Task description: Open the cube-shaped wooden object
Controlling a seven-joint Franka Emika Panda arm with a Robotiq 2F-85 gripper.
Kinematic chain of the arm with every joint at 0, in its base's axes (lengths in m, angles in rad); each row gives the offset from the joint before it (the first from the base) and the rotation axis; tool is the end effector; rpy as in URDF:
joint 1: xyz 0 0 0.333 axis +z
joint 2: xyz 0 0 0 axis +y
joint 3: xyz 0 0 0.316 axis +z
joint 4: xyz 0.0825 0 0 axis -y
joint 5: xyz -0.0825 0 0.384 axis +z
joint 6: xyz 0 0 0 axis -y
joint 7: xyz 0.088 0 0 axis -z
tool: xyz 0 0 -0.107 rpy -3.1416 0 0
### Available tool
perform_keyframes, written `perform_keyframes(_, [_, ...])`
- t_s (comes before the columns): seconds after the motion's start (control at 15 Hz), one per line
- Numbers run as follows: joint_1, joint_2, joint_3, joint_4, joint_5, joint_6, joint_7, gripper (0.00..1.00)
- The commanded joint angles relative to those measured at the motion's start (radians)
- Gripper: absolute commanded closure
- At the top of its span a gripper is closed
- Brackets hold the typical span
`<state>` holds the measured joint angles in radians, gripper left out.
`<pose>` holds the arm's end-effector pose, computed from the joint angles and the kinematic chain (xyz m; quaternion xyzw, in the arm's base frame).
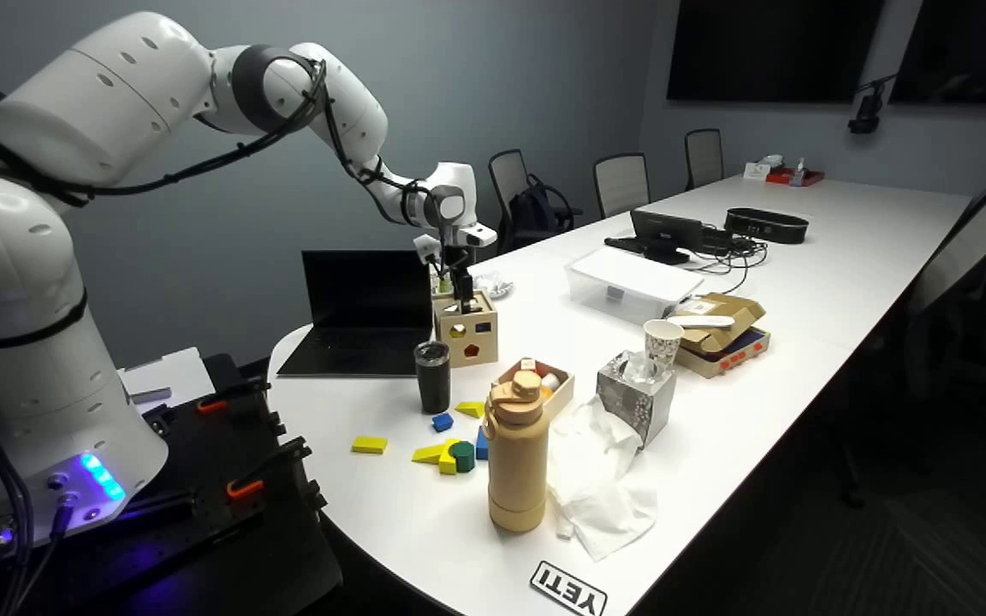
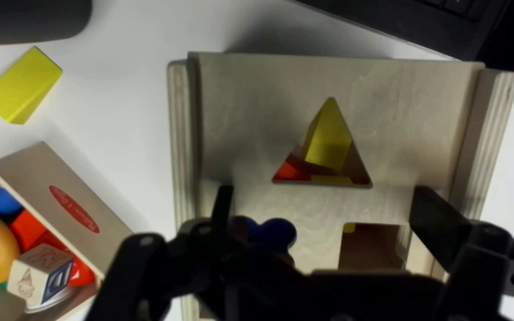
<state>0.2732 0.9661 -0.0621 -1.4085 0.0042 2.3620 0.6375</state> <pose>0.7019 0.1589 0.1184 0.9795 -0.2000 0.0049 0.0243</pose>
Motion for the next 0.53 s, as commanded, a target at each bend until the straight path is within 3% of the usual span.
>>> perform_keyframes(0.0, [-0.026, 0.004, 0.030, 0.032, 0.040, -0.083, -0.022, 0.00])
perform_keyframes(0.47, [-0.042, 0.014, 0.052, 0.061, 0.071, -0.161, -0.021, 0.00])
